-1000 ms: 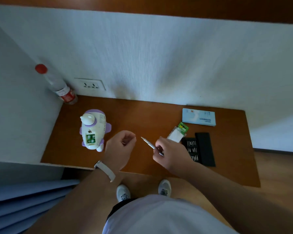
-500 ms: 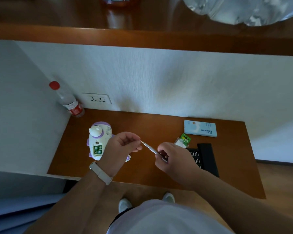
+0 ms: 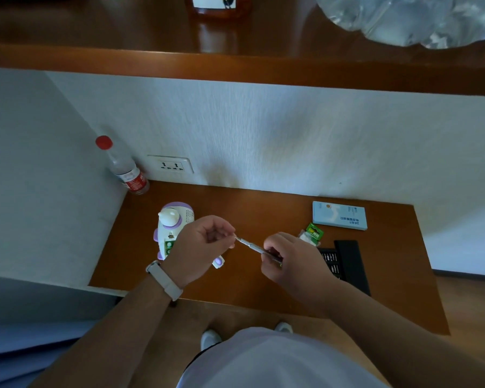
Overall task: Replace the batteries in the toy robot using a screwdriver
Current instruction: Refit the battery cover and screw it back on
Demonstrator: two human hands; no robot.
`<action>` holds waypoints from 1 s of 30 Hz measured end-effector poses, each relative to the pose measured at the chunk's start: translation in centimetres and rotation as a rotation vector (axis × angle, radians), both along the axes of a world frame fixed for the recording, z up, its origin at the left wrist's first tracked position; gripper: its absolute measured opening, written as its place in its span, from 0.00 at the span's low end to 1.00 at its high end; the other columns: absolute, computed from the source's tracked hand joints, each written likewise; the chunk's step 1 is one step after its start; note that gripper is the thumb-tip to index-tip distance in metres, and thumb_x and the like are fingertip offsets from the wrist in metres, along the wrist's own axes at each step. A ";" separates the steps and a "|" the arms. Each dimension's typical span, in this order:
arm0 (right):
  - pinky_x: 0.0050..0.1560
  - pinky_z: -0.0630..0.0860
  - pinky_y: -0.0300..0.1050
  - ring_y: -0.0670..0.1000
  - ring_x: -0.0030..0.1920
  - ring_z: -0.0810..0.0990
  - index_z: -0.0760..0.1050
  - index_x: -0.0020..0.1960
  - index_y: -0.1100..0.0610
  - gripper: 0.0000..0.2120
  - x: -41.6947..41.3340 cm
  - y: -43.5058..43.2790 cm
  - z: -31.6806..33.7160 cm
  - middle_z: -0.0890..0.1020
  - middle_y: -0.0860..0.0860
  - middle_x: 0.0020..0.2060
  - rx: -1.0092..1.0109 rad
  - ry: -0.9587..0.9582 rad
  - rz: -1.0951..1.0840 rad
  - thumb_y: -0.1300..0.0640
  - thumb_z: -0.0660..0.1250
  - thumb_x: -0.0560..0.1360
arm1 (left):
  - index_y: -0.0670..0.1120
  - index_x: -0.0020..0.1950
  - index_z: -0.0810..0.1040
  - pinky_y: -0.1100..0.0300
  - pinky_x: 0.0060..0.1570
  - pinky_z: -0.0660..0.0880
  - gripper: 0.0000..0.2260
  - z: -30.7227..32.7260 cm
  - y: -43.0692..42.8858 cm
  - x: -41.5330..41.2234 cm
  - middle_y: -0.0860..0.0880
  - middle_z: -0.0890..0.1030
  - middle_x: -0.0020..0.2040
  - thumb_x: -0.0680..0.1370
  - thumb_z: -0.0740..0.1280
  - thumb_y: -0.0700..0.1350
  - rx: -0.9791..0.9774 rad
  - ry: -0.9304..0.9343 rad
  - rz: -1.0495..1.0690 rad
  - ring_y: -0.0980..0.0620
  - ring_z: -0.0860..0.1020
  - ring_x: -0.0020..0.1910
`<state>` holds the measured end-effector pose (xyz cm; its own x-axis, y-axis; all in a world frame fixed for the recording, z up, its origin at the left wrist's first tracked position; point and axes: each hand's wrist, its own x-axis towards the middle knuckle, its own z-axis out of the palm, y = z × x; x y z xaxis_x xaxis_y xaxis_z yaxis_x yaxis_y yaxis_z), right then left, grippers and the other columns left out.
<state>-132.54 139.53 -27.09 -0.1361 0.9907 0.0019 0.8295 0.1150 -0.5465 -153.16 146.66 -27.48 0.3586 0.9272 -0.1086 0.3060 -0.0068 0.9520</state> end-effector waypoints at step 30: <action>0.38 0.68 0.32 0.43 0.41 0.74 0.77 0.50 0.50 0.06 0.4 0.1 -0.7 0.76 0.44 0.40 -0.215 0.326 -0.079 0.50 0.62 0.80 | 0.48 0.54 0.80 0.55 0.47 0.81 0.14 -1.2 -0.9 1.2 0.50 0.85 0.43 0.75 0.72 0.33 -0.020 -0.049 0.011 0.49 0.83 0.44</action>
